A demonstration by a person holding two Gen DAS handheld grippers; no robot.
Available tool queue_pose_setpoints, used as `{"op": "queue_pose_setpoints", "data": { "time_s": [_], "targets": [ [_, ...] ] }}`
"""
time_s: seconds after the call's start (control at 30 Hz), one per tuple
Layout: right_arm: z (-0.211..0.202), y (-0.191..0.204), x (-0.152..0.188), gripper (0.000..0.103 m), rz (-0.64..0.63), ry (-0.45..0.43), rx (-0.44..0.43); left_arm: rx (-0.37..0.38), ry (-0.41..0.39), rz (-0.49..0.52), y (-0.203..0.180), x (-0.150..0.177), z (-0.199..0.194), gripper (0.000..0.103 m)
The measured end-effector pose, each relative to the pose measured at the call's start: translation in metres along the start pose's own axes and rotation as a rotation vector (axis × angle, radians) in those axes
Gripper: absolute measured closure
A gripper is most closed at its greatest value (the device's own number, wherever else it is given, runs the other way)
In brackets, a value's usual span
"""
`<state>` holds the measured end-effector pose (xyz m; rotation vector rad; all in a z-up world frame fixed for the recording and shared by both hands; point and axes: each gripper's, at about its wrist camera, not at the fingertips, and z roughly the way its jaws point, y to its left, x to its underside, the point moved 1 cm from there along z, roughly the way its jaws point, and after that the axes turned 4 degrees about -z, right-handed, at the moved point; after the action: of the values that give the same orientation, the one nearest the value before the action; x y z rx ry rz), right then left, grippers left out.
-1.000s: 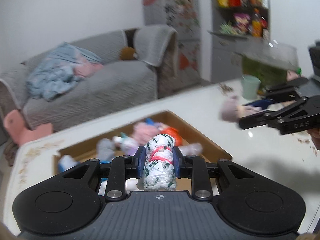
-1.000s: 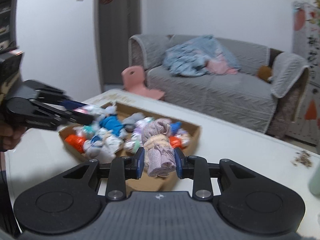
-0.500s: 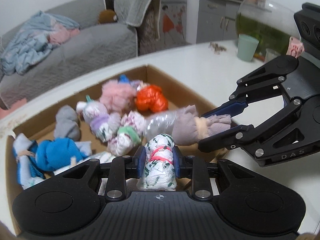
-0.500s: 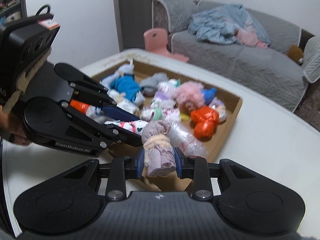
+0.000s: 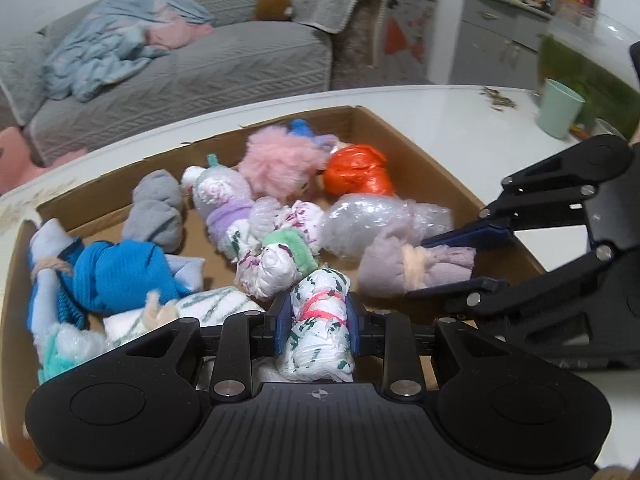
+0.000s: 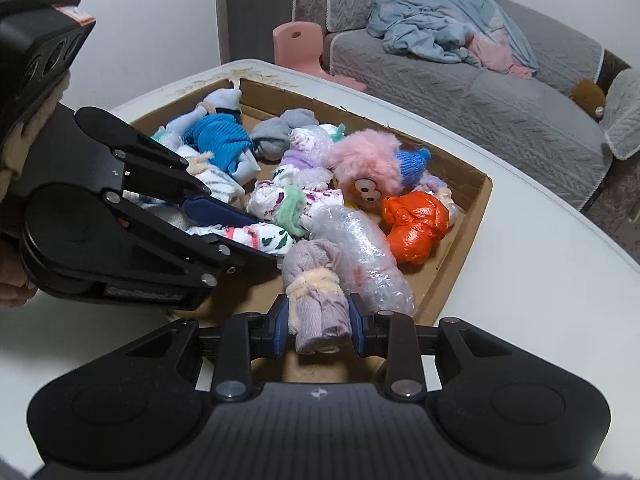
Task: Organize objects
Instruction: 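Carry both sock bundles into the tray and lower them among the others, then open both tools to release the bundles and withdraw from the tray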
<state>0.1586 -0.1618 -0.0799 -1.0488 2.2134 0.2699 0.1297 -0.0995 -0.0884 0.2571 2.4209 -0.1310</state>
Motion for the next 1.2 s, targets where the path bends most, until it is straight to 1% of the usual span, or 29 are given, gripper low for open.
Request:
{"op": "queue_pose_setpoints", "data": {
  "time_s": [0.07, 0.13, 0.2, 0.23, 0.27, 0.3, 0.4, 0.47, 0.53, 0.63, 0.77, 0.93, 1.0, 1.13, 1.2],
  "targets": [
    [0.001, 0.002, 0.0, 0.075, -0.001, 0.005, 0.017, -0.007, -0.005, -0.016, -0.003, 0.002, 0.0, 0.066],
    [0.001, 0.006, 0.001, 0.075, -0.007, 0.012, 0.031, -0.025, -0.002, -0.013, -0.005, 0.001, 0.001, 0.067],
    [0.001, 0.008, 0.001, 0.075, -0.008, 0.02, 0.049, -0.032, 0.002, -0.022, -0.004, 0.0, 0.0, 0.063],
    [0.001, 0.009, 0.001, 0.074, -0.005, 0.024, 0.056, -0.026, 0.004, -0.034, -0.003, -0.001, 0.0, 0.059],
    [0.001, 0.011, 0.0, 0.071, -0.003, 0.028, 0.06, -0.016, 0.007, -0.042, -0.002, -0.002, -0.001, 0.055],
    [0.001, 0.013, -0.001, 0.07, -0.003, 0.031, 0.068, -0.014, 0.009, -0.045, -0.002, -0.002, -0.003, 0.055],
    [-0.001, 0.014, -0.002, 0.066, -0.002, 0.039, 0.095, -0.035, 0.0, -0.034, -0.004, -0.003, -0.008, 0.047],
    [-0.002, 0.013, -0.002, 0.063, -0.002, 0.043, 0.103, -0.029, -0.004, -0.047, -0.003, -0.004, -0.012, 0.034],
    [-0.003, 0.013, -0.002, 0.062, 0.003, 0.049, 0.108, -0.022, -0.018, -0.063, -0.003, -0.004, -0.019, 0.028],
    [-0.003, 0.015, -0.003, 0.06, 0.0, 0.052, 0.112, -0.03, -0.023, -0.063, -0.005, -0.004, -0.023, 0.026],
    [-0.006, 0.017, -0.005, 0.049, 0.002, 0.047, 0.111, -0.031, -0.035, -0.073, -0.003, -0.003, -0.032, 0.02],
    [-0.008, 0.023, -0.011, 0.043, 0.006, 0.039, 0.108, -0.047, -0.064, -0.094, -0.001, -0.003, -0.046, 0.016],
    [-0.009, 0.025, -0.014, 0.034, 0.013, 0.032, 0.104, -0.045, -0.075, -0.111, 0.002, -0.003, -0.053, 0.015],
    [-0.009, 0.03, -0.02, 0.03, 0.021, 0.03, 0.112, -0.047, -0.096, -0.136, 0.008, -0.001, -0.064, 0.013],
    [-0.01, 0.032, -0.022, 0.019, 0.031, 0.027, 0.112, -0.048, -0.111, -0.159, 0.011, 0.0, -0.071, 0.01]
  ]
}}
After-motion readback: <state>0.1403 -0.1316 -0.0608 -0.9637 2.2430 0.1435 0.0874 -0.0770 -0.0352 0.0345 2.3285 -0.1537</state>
